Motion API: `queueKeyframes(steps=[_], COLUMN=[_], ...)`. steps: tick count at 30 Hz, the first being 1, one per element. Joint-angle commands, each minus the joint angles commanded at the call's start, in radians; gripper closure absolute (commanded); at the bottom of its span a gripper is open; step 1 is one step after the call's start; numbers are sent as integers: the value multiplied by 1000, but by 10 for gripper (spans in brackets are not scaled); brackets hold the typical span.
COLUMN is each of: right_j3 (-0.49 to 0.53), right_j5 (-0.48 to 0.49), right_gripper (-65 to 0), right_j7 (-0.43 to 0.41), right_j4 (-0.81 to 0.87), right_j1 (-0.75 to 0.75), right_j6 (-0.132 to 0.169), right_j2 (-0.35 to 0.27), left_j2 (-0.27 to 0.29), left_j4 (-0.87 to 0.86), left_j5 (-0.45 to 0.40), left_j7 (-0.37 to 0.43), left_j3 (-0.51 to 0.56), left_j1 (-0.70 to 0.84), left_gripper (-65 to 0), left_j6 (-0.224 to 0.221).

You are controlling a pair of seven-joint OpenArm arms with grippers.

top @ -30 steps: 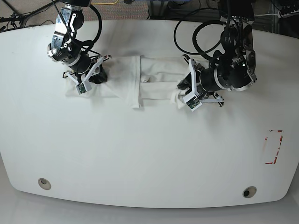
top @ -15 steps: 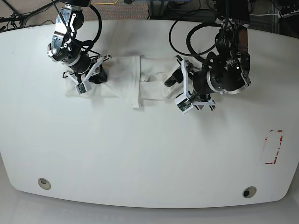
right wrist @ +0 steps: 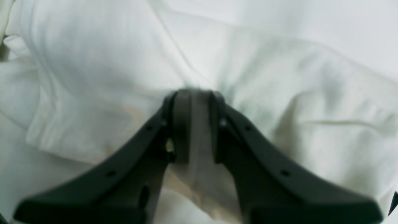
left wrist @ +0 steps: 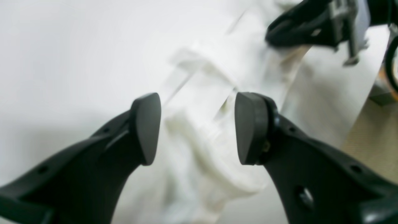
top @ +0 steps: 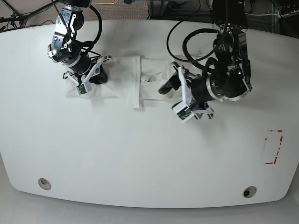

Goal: Fold the T-shirt properly
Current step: 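Move the left gripper onto the shirt's other end and grasp it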

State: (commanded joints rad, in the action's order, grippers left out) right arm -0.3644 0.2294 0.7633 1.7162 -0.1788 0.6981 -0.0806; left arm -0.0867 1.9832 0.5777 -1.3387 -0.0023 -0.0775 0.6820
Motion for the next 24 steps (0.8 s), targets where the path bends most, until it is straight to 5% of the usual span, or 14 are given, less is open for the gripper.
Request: queueKeyframes(steps=[6,13,18,24], right_j3=[-2,0,12,118], right_j5=[-8,28,149,272], right_gripper=[-117,-117,-117,-117], right_j7=[48,233,328,345], right_j4=[104,250,299,296], right_j1=[17,55,66,68], right_j6=[0,0,0,0], right_j2=[40,92,146,173], left_j2=[-80,-157,-163,-178], left_j4=[0,-38,-140,-272], left_j5=[0,-3,-3,-48], left_j7=[46,153,212,287], left_j3=[-54,-60,-60,-61], left_j1=[48,109,121,120], left_gripper=[-350,-265,-219,-139], left_j6=[0,0,0,5])
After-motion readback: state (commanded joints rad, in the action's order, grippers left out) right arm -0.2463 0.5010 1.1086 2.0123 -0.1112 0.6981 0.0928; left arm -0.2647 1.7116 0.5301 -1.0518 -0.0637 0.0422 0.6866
